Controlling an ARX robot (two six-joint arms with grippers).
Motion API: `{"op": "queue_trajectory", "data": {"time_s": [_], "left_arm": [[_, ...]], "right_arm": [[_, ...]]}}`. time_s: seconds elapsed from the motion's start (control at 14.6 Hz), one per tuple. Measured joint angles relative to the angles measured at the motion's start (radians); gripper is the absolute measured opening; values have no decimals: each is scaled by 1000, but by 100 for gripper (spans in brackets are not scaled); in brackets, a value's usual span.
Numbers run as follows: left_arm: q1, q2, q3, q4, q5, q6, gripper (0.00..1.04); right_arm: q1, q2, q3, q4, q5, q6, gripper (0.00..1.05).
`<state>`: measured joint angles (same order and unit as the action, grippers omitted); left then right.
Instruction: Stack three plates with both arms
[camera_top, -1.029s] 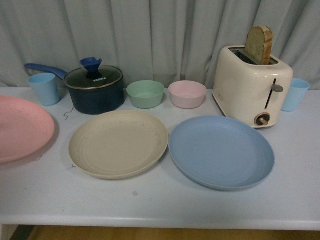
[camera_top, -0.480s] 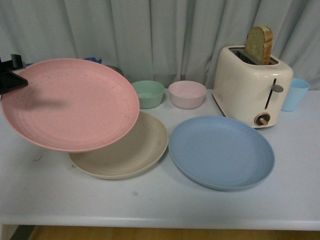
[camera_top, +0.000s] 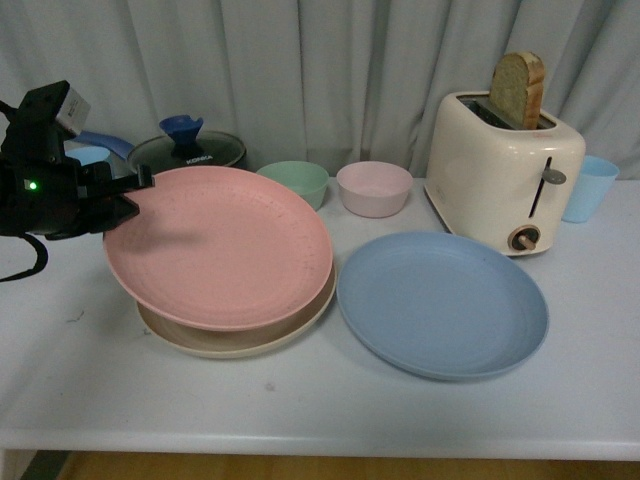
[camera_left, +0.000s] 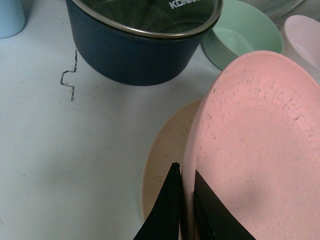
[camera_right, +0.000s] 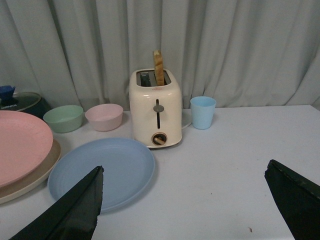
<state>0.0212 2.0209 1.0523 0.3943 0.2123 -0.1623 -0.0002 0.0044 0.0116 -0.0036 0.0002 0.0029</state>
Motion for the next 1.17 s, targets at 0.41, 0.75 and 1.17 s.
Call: {"op": "queue_trajectory", "data": {"time_s": [0.41,0.75,1.17], "left_arm": [[-11,90,34,8,-26,-29,3],[-39,98,31,80,10,-200,57],[0,-200,-126,129,-46,-211,98]], "right_arm": [[0,0,0,0,0,0,98],[0,0,0,0,0,0,98],[0,0,0,0,0,0,98]]}}
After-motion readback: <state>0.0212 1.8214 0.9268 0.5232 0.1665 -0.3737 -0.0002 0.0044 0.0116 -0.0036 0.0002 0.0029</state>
